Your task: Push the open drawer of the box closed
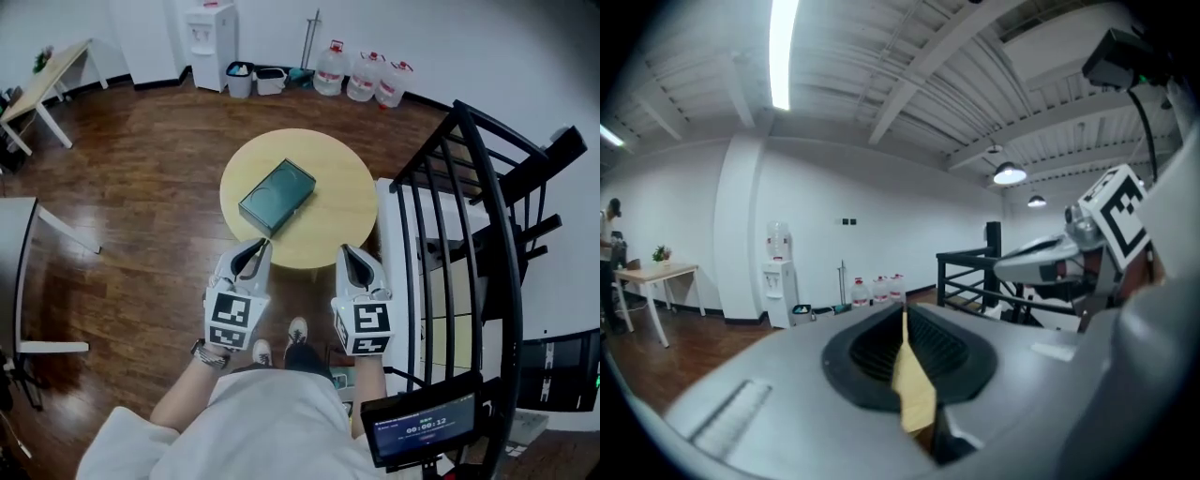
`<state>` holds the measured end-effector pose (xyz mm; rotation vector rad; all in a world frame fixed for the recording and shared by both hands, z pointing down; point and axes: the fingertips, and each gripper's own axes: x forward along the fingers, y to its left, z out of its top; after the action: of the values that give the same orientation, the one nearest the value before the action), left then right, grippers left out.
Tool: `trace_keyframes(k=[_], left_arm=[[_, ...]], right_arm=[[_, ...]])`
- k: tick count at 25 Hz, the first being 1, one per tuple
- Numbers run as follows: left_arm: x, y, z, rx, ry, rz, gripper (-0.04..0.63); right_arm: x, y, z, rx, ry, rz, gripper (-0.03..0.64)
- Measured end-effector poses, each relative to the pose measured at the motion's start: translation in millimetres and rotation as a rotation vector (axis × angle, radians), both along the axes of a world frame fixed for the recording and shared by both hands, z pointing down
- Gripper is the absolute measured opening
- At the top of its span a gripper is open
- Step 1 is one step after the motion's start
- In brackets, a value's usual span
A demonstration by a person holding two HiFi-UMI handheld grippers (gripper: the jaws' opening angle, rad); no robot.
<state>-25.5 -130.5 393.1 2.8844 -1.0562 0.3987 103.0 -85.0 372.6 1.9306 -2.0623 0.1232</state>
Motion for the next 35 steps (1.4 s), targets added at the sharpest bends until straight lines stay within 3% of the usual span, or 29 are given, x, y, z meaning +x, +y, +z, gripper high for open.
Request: trace_keyframes(k=[5,10,17,28,32,35], left_arm=[[2,20,-34,0.068,0.052,0.021,0.017],[4,37,-61,0.152,0.037,0.032,0.006],[-6,39,-78,0.195,0.068,-0.002,0.008],[-22,46,-69,0.177,0.048,-0.015,0.008],[-32,52,-56,0.111,0.081,0.002,0.008],[-33,54,-52,0.166,0.016,0.019,0.008]], right_arm=[[-3,22,-28,0.055,0.007,-0.006,0.005],[5,36,-52,0.111,0.012,-0.011,0.005],[12,48,-76,0.171,-0.023,-0.011,0.005],[12,60,-59,0.094,-0.048,0.045,0.005],[9,70,-48,0.069,-0.044,0.068,0.005],[8,72,-42,0.052,-0.039,0.076,0.005]])
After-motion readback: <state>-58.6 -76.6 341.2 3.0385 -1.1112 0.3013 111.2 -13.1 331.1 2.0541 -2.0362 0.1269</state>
